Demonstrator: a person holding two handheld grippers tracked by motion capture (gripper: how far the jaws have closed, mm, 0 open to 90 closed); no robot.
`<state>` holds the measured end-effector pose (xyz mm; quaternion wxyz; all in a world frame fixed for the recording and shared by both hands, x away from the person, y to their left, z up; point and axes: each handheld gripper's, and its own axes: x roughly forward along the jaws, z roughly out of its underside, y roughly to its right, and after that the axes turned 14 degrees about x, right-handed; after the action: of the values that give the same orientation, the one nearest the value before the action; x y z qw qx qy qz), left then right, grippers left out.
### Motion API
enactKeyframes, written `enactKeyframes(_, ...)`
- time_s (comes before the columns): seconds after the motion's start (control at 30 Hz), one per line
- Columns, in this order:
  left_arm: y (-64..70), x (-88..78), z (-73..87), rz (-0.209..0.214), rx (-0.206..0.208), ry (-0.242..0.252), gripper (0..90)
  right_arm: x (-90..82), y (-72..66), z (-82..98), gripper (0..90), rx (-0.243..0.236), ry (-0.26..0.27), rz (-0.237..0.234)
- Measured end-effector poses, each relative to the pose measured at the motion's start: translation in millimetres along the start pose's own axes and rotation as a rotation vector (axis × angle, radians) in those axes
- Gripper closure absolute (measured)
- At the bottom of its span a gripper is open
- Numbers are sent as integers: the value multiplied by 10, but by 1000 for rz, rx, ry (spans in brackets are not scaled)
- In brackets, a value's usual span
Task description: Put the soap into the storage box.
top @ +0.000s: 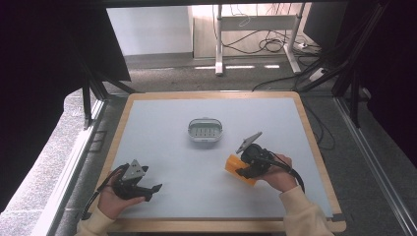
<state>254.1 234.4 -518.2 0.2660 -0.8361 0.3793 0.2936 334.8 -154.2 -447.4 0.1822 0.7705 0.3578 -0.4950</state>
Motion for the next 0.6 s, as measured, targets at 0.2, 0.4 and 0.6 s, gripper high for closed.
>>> enactKeyframes(0.2,-10,-8,-2,-2,5,-3,182,-5,-5,-52,617,-24,10,1)
enactKeyframes(0.4,-13,-18,1,7,5,5,183,-63,-8,-146,617,-32,12,9)
enactKeyframes(0.6,-13,-44,-3,1,-4,19,184,-111,-7,-258,617,-42,26,12)
